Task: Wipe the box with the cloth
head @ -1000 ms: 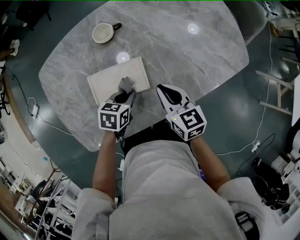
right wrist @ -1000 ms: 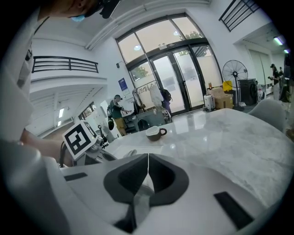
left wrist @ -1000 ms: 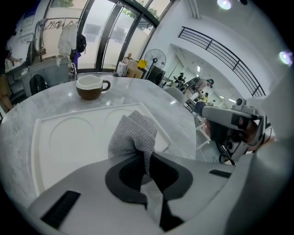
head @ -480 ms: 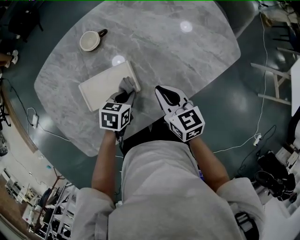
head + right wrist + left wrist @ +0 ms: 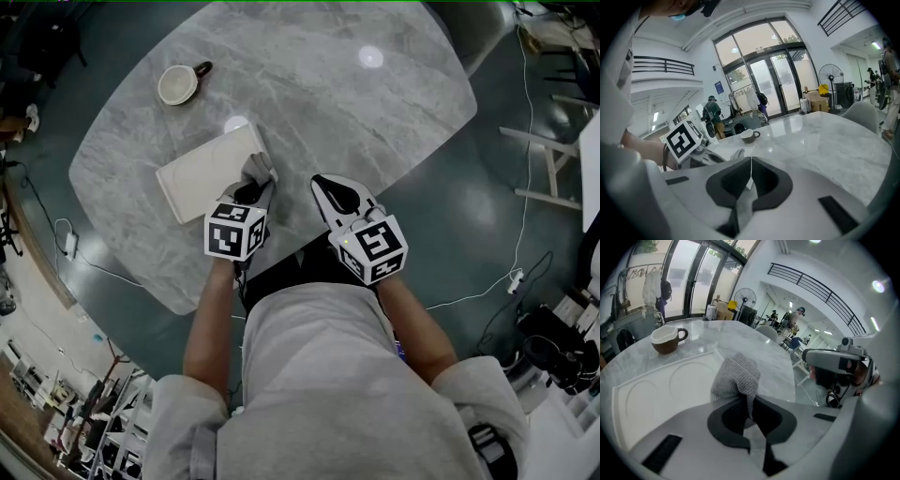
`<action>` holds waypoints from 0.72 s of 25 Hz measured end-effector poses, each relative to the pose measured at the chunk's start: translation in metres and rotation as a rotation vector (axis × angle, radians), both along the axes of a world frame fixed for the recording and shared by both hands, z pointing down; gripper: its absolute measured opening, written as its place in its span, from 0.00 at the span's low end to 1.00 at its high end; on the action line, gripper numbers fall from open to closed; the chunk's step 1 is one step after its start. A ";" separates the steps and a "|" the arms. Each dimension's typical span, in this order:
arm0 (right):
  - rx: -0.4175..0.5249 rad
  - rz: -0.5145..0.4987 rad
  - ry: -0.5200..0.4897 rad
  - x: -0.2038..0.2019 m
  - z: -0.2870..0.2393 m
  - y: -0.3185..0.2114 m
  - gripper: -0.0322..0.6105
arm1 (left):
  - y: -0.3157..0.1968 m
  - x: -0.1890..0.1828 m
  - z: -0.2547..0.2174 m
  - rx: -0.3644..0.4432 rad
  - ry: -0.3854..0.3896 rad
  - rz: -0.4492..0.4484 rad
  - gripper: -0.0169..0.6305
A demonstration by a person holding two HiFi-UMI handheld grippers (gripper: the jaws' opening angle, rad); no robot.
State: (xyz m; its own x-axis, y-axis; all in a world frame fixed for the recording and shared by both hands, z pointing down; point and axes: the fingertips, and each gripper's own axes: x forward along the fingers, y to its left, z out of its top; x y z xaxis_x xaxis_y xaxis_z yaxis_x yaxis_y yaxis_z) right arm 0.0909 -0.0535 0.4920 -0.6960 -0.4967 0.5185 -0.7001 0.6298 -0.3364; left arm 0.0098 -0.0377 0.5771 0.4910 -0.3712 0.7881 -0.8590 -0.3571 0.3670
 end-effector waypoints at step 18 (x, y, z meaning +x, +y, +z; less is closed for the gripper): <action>-0.004 0.000 -0.039 -0.008 0.002 -0.006 0.09 | -0.033 -0.005 -0.008 0.170 -0.295 0.061 0.08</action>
State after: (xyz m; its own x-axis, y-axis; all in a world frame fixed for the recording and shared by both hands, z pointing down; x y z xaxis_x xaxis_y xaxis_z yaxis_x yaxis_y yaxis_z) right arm 0.0824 -0.0595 0.4936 -0.7157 -0.4949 0.4928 -0.6864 0.6285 -0.3657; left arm 0.0044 -0.0711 0.5688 0.2762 -0.4868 0.8287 -0.8946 -0.4454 0.0366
